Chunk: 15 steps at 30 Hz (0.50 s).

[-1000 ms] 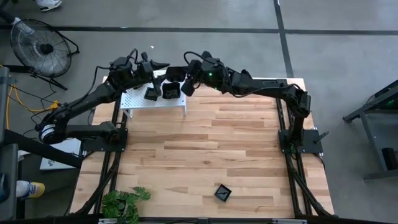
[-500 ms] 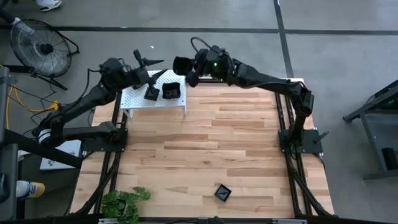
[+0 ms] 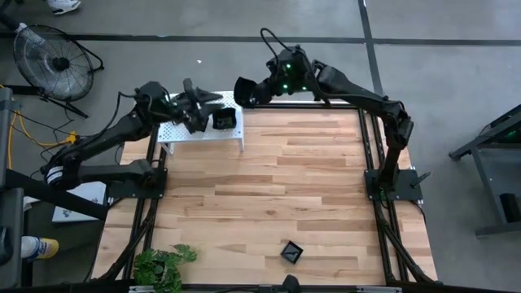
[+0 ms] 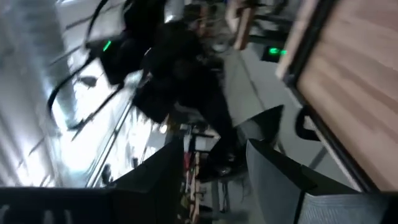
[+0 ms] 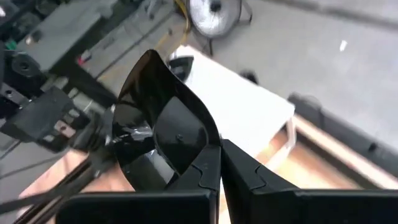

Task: Pick & Place Mini shaped plates
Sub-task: Stack the black leaf shaped plate on top of the black leaf shaped plate on the shelf

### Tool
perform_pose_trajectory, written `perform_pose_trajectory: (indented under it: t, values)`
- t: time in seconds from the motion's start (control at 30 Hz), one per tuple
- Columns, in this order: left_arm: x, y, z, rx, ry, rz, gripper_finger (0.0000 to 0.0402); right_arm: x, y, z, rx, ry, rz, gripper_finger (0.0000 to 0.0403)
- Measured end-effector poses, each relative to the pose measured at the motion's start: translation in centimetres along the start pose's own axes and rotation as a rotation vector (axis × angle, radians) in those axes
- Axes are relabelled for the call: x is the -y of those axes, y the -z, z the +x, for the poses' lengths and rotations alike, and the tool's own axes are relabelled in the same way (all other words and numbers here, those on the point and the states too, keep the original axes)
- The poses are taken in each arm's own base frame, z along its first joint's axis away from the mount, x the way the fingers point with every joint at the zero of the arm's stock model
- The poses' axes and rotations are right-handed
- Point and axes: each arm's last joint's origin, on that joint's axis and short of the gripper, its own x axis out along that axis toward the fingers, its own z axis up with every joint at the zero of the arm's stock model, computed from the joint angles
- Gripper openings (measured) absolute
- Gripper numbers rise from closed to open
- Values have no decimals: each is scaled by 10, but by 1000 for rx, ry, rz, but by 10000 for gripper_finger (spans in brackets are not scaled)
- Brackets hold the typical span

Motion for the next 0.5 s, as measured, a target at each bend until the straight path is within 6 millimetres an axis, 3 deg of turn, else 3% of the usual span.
perform_pose_trajectory:
  t: [0.23,0.5]
  values:
    - [22,-23,10,-34,172,293,170,2,15,-1,-178,-21,51,0]
    - [45,-42,27,0,309,434,170,-12,35,6,-297,-26,74,0]
